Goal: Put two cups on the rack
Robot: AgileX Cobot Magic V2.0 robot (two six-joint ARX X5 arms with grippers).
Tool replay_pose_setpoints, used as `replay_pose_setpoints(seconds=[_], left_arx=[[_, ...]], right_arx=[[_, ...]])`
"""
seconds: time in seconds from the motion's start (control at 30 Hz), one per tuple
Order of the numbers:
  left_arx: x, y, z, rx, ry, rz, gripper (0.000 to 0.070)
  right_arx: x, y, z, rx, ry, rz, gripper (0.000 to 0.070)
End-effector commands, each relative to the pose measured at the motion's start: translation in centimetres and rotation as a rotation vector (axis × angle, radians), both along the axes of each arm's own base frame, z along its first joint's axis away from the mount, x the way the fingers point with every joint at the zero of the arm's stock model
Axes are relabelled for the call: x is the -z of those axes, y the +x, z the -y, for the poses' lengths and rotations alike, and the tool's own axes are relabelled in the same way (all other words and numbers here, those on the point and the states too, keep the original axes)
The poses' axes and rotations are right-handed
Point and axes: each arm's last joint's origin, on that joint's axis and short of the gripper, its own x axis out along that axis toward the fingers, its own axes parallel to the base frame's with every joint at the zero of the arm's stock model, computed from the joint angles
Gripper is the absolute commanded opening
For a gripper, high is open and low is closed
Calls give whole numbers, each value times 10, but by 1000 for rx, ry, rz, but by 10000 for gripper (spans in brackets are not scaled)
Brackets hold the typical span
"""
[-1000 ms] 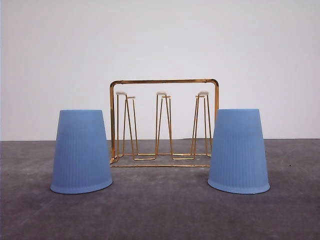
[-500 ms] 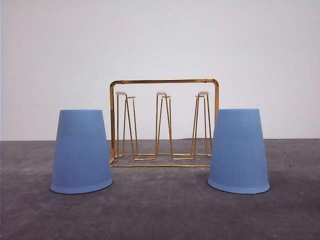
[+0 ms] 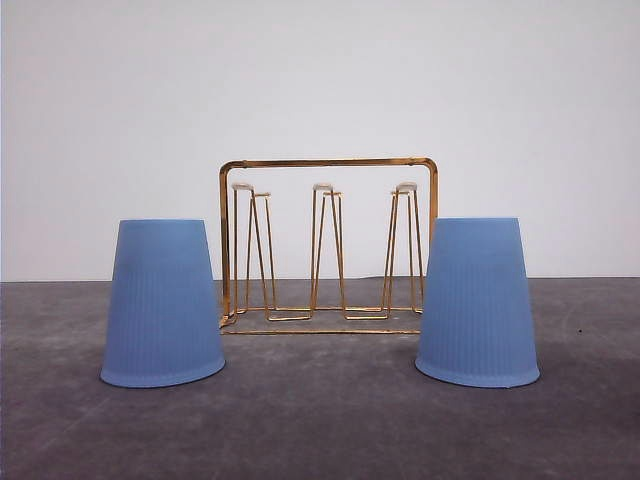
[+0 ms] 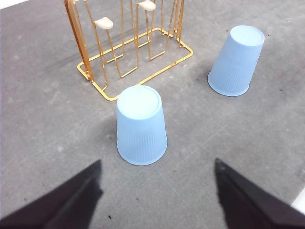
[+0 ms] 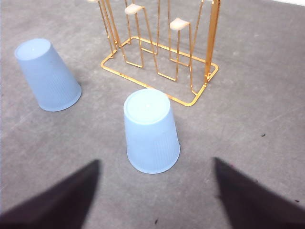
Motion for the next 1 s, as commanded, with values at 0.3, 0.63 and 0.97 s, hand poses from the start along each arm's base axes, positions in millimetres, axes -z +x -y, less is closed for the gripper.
replay_pose_setpoints(seconds=[0.3, 0.63, 0.97], left_arx=[[2, 50, 25, 28, -26, -61, 517], [32, 115, 67, 34, -21, -94, 590], [78, 147, 90, 40, 50, -223, 602]], right_arx=[[-4, 1, -1, -11, 0, 37, 552], [-8, 3, -1, -11, 9, 74, 552], [-8, 3, -1, -7, 7, 75, 552]])
